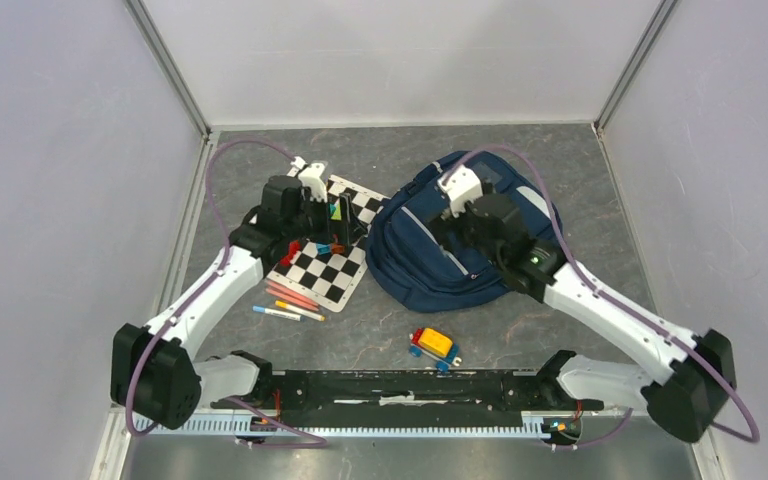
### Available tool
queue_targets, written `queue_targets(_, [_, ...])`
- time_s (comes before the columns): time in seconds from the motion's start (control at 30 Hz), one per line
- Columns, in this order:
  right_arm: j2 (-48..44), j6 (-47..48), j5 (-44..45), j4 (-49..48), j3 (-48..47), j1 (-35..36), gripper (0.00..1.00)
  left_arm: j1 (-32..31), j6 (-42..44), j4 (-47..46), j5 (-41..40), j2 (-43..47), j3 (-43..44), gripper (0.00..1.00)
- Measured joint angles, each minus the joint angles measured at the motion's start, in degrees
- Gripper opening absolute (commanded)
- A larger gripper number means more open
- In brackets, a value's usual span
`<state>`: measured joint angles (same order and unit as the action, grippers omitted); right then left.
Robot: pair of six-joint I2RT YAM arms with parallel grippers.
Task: Pack the student bag
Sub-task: Zip the student bag at the center of the board.
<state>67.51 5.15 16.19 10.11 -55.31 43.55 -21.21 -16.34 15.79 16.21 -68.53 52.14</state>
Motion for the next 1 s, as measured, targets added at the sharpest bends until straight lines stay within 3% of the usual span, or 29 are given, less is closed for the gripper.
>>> queue_targets(0.23, [-10.3,-2.8,-3.6,9.8,11.9,-5.6,0.98,-3.2,-3.0,-2.9,6.5,-5.3,-1.0,1.0])
queue_targets(0.57, [-15.5,-5.3,-16.8,12.1,16.3,-17.4,0.98,-3.9,-7.6,-1.4,7.2,-16.7,5.3,0.93])
queue_targets(1.0, [-15.8,-8.8,-29.6,9.8,22.8,-23.0,0.98,-4.0,-8.0,2.4,7.5,-27.3,11.3,0.66])
